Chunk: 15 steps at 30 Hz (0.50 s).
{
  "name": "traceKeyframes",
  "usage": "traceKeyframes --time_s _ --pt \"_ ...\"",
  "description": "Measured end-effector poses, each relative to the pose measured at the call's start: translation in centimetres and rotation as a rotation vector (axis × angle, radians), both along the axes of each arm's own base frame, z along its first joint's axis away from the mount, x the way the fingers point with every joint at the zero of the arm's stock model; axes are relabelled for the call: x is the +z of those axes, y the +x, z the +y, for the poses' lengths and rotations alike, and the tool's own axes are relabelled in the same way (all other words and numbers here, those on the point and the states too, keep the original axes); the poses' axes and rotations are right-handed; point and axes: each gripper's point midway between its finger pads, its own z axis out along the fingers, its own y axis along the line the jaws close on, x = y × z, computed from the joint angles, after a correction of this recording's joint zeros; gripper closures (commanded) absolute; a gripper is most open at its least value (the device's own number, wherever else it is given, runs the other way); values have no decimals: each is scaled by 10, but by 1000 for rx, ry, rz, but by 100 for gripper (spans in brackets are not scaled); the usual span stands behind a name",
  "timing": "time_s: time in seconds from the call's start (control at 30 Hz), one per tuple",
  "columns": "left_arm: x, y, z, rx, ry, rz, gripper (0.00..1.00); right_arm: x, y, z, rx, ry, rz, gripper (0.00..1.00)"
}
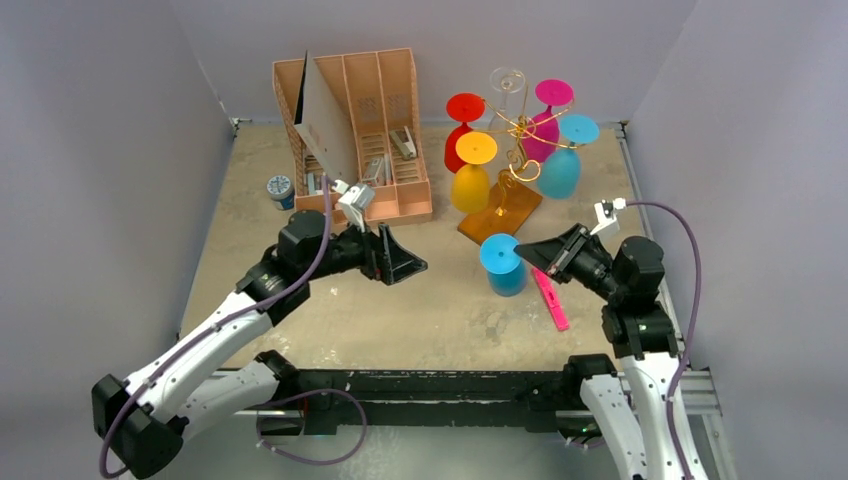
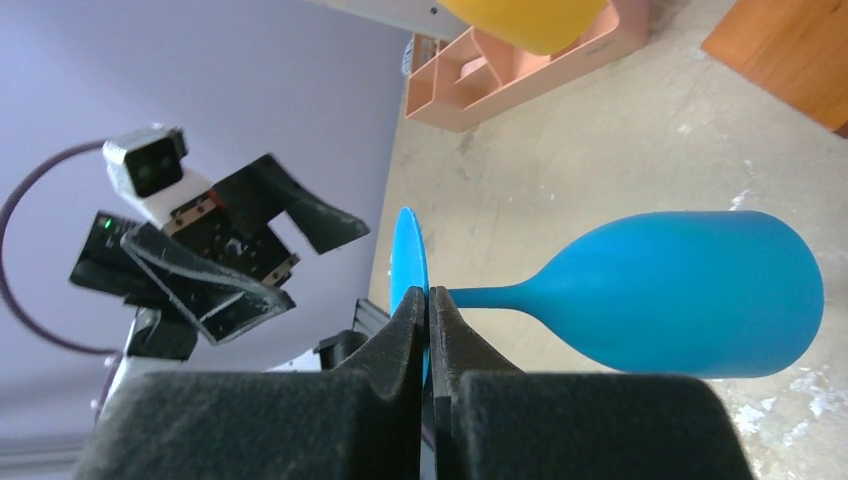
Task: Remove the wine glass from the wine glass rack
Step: Place the wine glass at the center of the board.
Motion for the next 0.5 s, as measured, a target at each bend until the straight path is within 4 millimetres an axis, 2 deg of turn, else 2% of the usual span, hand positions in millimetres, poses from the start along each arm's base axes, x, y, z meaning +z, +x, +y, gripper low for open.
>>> traceKeyframes --time_s 0.17,0.3,0.37,0.43,0.5 --pt "-6 -5 -34 -112 -62 50 14 -1 -11 24 120 10 -7 100" --pt "-20 -30 -63 -230 -35 88 19 -13 -29 57 290 -30 23 100" --pt "-22 -37 -67 -256 -33 94 28 -19 -35 69 345 -48 32 100" --pt "-17 -38 -66 -257 -43 83 42 -21 -35 77 373 -53 30 100" --pt "-8 -40 -64 -254 -65 70 51 -19 -34 82 392 -51 11 100"
